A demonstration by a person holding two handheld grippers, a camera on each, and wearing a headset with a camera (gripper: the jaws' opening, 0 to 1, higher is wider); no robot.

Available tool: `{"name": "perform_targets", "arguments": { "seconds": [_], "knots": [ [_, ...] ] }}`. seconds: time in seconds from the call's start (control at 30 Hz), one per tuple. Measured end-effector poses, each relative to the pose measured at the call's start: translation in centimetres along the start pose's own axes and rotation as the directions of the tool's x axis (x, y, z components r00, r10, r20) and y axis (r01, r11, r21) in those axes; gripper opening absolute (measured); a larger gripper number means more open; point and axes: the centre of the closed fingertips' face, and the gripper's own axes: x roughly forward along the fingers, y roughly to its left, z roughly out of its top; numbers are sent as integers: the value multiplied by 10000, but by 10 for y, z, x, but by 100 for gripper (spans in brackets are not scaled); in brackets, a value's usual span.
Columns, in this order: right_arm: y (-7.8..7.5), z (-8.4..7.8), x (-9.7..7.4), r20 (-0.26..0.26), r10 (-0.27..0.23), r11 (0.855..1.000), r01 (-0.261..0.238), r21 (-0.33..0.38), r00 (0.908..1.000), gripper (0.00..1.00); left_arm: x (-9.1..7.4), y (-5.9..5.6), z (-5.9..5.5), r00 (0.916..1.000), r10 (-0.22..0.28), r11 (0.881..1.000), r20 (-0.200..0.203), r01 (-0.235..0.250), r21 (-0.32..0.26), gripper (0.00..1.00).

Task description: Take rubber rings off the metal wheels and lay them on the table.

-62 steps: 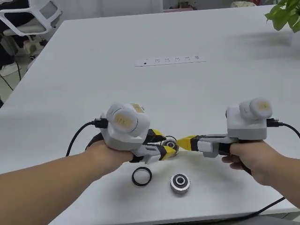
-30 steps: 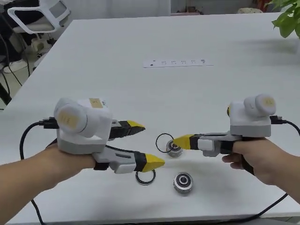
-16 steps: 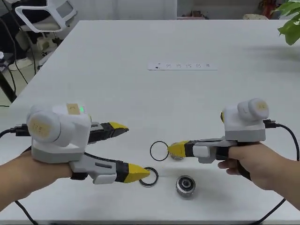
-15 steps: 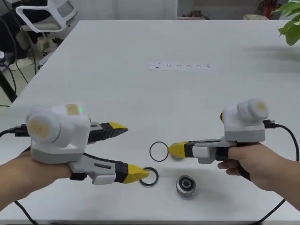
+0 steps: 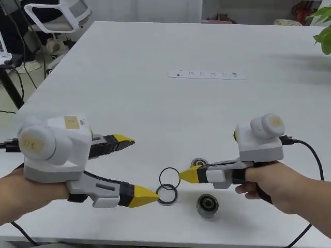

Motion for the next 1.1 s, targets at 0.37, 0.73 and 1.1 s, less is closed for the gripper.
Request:
{"name": "perform_targets", "arguments": {
  "seconds": [0.37, 0.73, 1.1],
  "knots": [
    [1, -17, 12, -713, 95, 9999, -86, 135, 9974, 0, -5, 2, -4, 9999, 135, 9998, -23, -136, -124, 80],
    [-6, -23, 15, -918, -67, 9996, 92, 275, 9958, 0, -6, 4, -9, 9997, 199, 9997, -160, -201, -150, 80],
    [-11, -24, 18, -1055, -318, 9992, 341, 195, 9939, 0, -5, 5, -13, 9994, 206, 9996, -276, -211, -203, 79]
  ]
}}
